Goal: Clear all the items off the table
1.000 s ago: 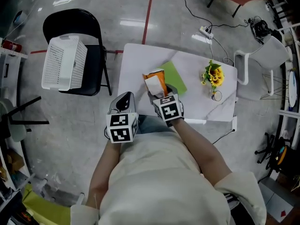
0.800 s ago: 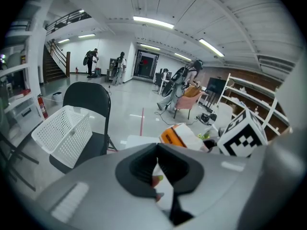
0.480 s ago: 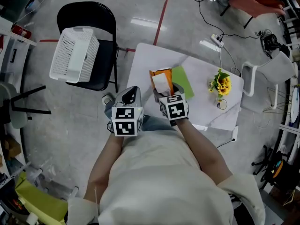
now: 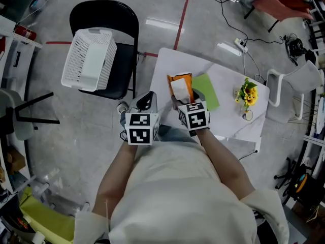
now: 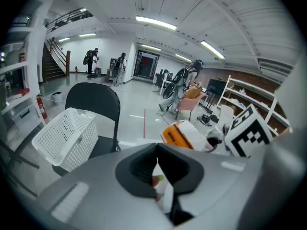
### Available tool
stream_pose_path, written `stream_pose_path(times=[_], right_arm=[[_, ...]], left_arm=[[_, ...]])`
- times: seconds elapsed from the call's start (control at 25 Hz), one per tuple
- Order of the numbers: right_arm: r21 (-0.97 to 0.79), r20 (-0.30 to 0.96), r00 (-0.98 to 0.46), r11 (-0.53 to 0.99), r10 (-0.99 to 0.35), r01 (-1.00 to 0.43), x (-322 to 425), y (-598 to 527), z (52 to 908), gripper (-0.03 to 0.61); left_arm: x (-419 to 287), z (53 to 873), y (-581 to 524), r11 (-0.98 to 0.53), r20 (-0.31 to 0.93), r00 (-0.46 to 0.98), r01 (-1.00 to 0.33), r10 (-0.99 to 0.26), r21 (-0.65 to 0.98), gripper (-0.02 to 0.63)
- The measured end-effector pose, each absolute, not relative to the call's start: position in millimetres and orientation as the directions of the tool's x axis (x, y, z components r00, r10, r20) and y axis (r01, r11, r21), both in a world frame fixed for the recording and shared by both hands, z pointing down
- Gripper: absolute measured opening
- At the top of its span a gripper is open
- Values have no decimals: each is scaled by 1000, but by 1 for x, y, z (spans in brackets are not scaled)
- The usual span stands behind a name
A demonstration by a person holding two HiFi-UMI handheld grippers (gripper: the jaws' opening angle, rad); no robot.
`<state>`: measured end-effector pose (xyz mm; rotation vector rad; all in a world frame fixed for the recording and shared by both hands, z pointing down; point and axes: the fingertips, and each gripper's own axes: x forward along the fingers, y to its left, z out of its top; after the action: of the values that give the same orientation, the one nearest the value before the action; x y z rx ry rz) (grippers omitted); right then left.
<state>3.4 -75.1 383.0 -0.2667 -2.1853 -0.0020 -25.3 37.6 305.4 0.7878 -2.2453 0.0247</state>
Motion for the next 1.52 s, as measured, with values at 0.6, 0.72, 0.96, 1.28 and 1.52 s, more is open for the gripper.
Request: stream_pose_path(times=[0.6, 0.72, 0.96, 1.28, 1.52], right_arm=[[-102, 789, -572, 966, 224, 238, -59, 15, 366, 314], [-107, 786, -570, 960, 242, 259, -73, 36, 363, 313], [-108, 788, -553, 945, 271, 309, -101, 77, 364, 313], [-119, 789, -527, 920, 316, 373, -138, 141, 367, 313], [-131, 788, -510, 904, 345, 408, -157, 183, 368, 313]], left_arm=[[-83, 301, 125, 832, 660, -549, -506, -513, 225, 9], [-95, 301, 143, 842, 659, -560, -490, -502, 225, 9], [-120, 302, 184, 865, 657, -585, -445, -476, 230, 9], [-149, 309, 244, 893, 668, -604, -385, -435, 233, 9], [-161, 315, 283, 907, 677, -610, -345, -413, 242, 9]])
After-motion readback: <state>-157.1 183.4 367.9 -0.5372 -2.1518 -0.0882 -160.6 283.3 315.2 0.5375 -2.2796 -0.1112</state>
